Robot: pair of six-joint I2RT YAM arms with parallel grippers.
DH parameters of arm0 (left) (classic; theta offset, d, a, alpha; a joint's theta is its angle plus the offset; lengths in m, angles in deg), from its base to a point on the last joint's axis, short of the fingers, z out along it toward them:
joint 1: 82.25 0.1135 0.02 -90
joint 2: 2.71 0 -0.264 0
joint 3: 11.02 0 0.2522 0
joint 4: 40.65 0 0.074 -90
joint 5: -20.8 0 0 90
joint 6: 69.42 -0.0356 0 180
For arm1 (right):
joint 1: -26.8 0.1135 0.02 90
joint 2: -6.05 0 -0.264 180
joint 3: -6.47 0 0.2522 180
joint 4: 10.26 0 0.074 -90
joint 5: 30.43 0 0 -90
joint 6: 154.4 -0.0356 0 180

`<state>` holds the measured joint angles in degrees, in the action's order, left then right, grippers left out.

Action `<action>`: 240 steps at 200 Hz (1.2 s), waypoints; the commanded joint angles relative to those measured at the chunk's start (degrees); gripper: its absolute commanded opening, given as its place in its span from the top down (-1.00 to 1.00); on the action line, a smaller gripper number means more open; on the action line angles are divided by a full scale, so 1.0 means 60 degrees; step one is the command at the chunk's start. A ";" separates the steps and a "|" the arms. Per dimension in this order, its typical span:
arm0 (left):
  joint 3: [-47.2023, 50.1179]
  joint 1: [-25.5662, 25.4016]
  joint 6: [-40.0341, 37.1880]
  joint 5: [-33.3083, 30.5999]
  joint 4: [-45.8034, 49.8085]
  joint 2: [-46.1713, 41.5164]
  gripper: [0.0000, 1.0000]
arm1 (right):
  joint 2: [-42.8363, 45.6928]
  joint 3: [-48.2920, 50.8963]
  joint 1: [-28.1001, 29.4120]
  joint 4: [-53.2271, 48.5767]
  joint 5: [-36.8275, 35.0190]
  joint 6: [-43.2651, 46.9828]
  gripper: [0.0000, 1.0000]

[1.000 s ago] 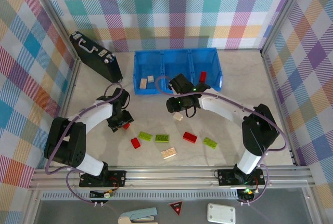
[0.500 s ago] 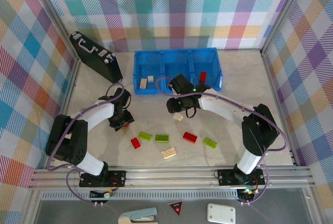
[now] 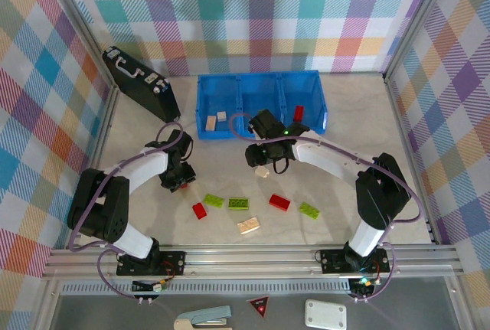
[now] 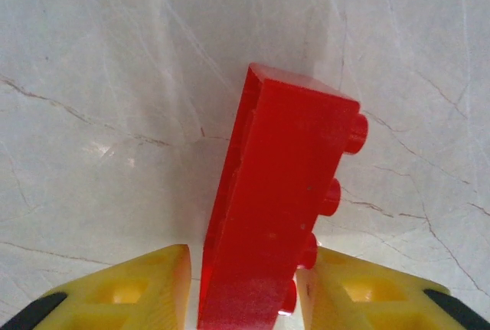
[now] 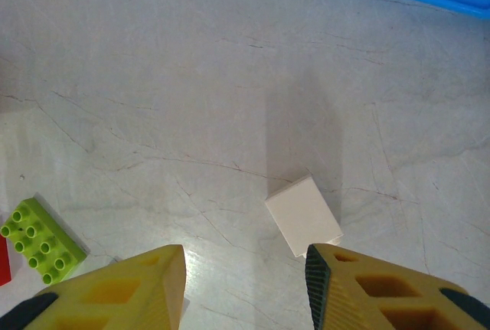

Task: Sort the legos into containers by color
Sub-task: Pick up the lego from the middle-left of the table, then place the lego in the container.

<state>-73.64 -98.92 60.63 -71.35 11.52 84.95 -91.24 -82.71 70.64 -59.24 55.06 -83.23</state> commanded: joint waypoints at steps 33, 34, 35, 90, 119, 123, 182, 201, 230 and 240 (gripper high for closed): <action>-0.0203 -0.0064 -0.0472 -0.0239 0.0286 -0.0018 0.33 | 0.0300 -0.0205 -0.0040 -0.0137 -0.0140 -0.0128 0.07; -0.0205 -0.0064 -0.0468 -0.0240 0.0282 -0.0019 0.33 | 0.0297 -0.0204 -0.0040 -0.0136 -0.0133 -0.0128 0.07; -0.0205 -0.0064 -0.0481 -0.0241 0.0280 -0.0019 0.34 | 0.0302 -0.0204 -0.0040 -0.0136 -0.0137 -0.0128 0.07; -0.0537 -0.0343 -0.1512 0.0171 0.0112 -0.0182 0.41 | 0.0431 -0.0175 -0.0188 -0.0028 0.0306 -0.0364 0.08; -0.0953 -0.0744 -0.2222 0.0380 -0.0028 -0.0258 0.43 | 0.0679 -0.0036 -0.0552 0.0186 0.1111 -0.0757 0.08; -0.1004 -0.0795 -0.2351 0.0443 -0.0077 -0.0272 0.44 | 0.0710 -0.0025 -0.0615 0.0217 0.1258 -0.0809 0.08; -0.1746 -0.1664 -0.4200 0.1920 -0.1158 -0.0415 0.50 | 0.1341 0.0513 -0.1639 0.0834 0.3055 -0.1979 0.07; -0.1882 -0.1896 -0.4591 0.2480 -0.1615 -0.0473 0.51 | 0.1561 0.0734 -0.1987 0.1105 0.3635 -0.2341 0.06; -0.2094 -0.2204 -0.5059 0.3514 -0.2254 -0.0434 0.51 | 0.1852 0.1077 -0.2429 0.1607 0.4414 -0.2906 0.01; -0.2224 -0.2312 -0.5206 0.3814 -0.2380 -0.0353 0.52 | 0.1929 0.1178 -0.2537 0.1787 0.4664 -0.3069 -0.05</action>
<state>-84.39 -111.16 33.94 -55.48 1.25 83.68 -82.22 -77.12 56.76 -52.49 76.37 -97.26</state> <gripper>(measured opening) 0.248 0.500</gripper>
